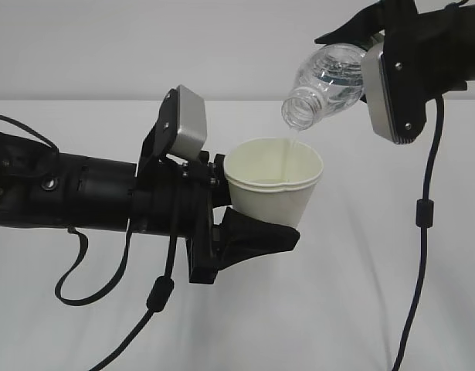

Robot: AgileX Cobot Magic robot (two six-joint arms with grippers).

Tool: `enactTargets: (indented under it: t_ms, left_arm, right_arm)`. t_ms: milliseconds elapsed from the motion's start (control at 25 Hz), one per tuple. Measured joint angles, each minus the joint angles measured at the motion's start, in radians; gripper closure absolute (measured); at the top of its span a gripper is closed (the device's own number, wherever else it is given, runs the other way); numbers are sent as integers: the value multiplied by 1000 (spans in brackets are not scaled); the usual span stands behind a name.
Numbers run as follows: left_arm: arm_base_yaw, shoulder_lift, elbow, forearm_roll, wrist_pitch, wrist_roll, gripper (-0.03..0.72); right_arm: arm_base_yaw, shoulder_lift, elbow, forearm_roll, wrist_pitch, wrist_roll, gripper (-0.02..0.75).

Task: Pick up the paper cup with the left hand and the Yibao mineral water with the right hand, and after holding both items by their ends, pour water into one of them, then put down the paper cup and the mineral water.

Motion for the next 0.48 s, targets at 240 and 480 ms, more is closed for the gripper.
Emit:
enactTargets:
  t_ms: [240,480]
  left_arm:
    - [0,0,0,0,0,0,225]
    - [0,0,0,0,0,0,225]
  right_arm:
    - [0,0,0,0,0,0,324]
    - [0,0,0,0,0,0,324]
